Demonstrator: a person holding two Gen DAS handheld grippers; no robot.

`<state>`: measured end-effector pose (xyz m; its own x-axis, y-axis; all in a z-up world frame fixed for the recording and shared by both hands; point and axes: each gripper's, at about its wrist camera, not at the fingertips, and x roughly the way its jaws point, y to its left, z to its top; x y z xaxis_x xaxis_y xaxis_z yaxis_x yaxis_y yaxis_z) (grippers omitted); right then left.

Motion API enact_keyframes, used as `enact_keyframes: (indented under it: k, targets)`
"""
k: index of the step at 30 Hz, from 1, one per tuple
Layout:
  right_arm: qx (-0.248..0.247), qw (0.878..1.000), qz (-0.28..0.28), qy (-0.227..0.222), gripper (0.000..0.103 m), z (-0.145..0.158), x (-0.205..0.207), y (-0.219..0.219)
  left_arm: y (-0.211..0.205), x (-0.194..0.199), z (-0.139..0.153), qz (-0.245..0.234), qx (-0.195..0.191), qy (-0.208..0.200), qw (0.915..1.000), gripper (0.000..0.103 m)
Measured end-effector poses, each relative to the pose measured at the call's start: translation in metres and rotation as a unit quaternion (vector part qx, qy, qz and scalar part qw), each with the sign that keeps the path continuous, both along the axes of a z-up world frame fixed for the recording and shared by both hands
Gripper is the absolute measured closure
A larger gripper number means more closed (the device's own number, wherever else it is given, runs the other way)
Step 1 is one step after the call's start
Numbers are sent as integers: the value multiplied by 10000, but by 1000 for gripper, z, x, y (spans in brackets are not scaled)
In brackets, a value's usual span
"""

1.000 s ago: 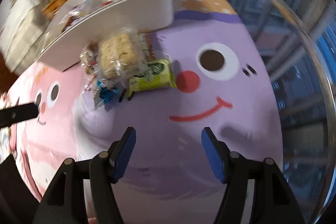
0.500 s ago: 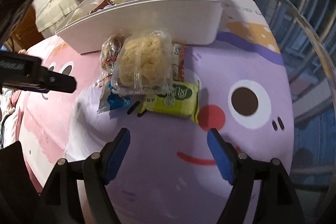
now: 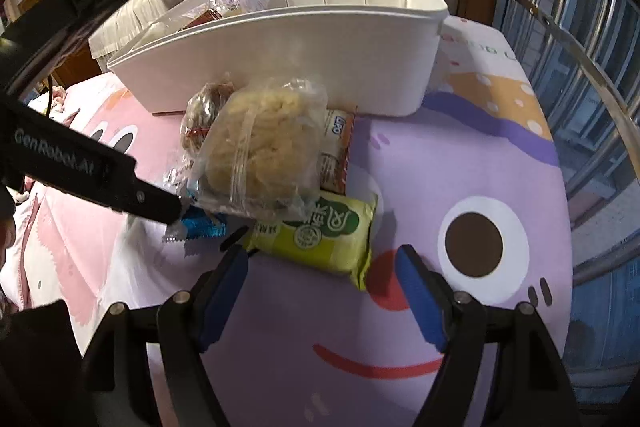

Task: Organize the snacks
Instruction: 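Grasp blue-wrapped snack with left tool while right tool grasps green pastry packet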

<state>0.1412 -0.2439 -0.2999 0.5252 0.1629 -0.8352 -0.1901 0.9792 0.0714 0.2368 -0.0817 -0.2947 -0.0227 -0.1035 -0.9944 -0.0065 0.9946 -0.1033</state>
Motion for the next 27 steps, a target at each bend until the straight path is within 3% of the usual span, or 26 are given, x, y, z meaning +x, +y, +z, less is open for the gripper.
enact_keyframes:
  k: [11,21,27]
  targets:
    - [41,9990,252,-370,26,-4,2,5,-30,12,-13,24,-379,-104,9992,20]
    - [99,9982,382,-450,27,-4,2,5,-50,15,-18,32,-336,-215,9992,19]
    - [94,9980,422,-459,40,-3,0,2,-27,11,-11,212,-427,-281,9985,19]
